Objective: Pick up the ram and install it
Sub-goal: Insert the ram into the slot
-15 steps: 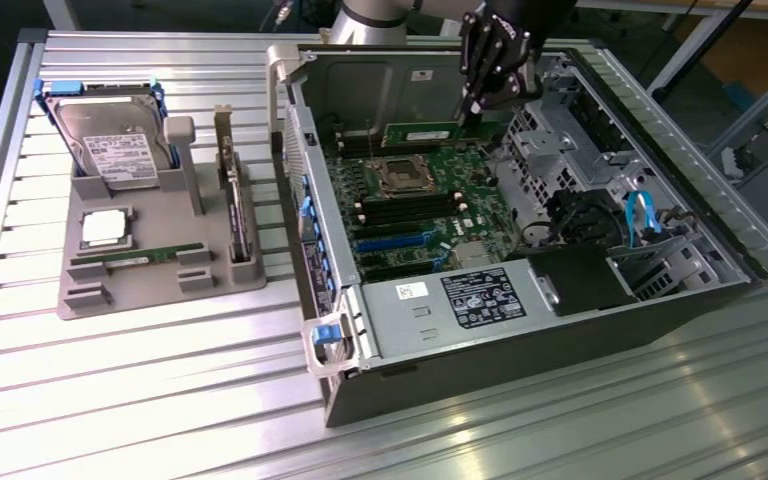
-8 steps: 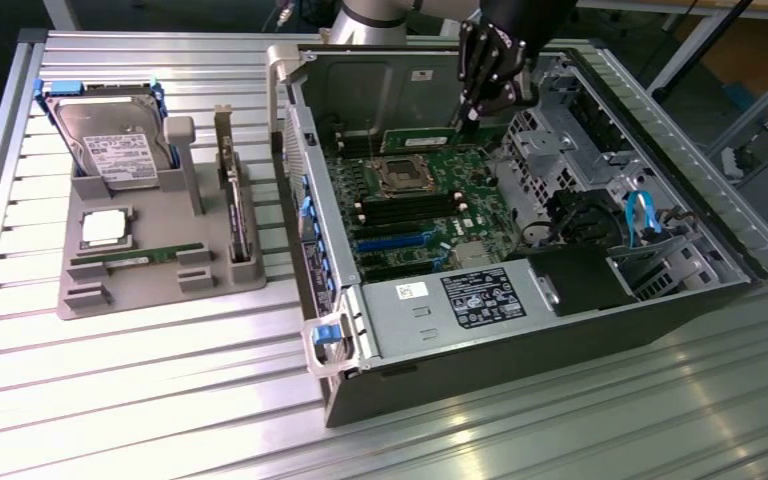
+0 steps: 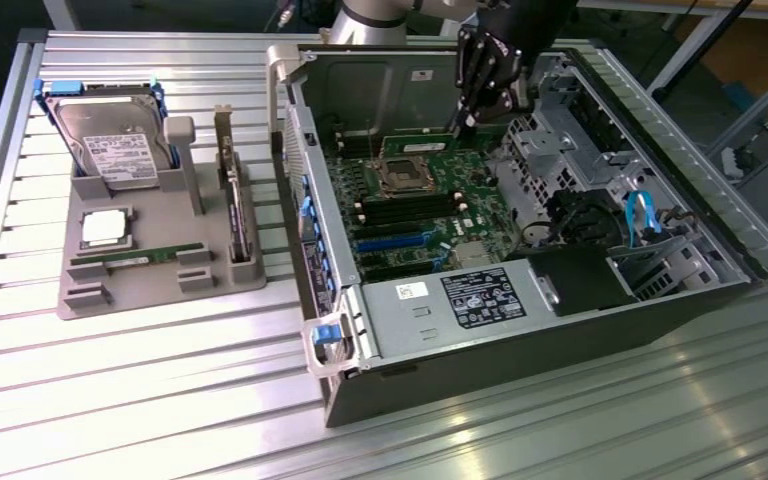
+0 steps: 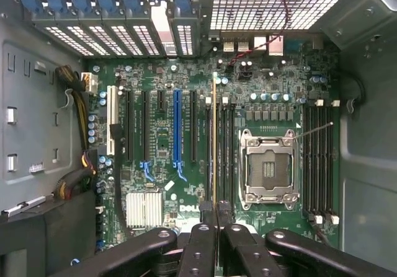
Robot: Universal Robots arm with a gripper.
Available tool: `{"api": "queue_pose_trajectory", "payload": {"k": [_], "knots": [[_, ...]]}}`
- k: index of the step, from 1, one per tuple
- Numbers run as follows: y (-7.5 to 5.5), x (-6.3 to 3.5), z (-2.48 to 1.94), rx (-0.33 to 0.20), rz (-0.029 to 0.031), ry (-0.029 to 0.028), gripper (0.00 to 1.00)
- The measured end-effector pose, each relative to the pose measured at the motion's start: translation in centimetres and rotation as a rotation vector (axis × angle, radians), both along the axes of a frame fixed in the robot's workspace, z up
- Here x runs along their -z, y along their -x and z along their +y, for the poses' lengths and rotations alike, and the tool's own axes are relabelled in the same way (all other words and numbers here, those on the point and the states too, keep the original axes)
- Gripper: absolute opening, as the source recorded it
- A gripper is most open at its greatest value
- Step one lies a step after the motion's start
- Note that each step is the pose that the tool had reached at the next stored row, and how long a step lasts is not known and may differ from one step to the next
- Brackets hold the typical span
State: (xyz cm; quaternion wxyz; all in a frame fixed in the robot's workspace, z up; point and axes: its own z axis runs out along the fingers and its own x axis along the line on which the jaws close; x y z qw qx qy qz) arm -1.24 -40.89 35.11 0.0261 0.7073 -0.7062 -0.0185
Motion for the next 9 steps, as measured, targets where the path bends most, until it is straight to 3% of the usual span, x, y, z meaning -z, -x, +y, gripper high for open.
{"api": "queue_pose_trajectory", "payload": {"k": [9], "knots": [[0.0, 0.73, 0.0, 0.0, 0.0, 0.0027, 0.12]]}}
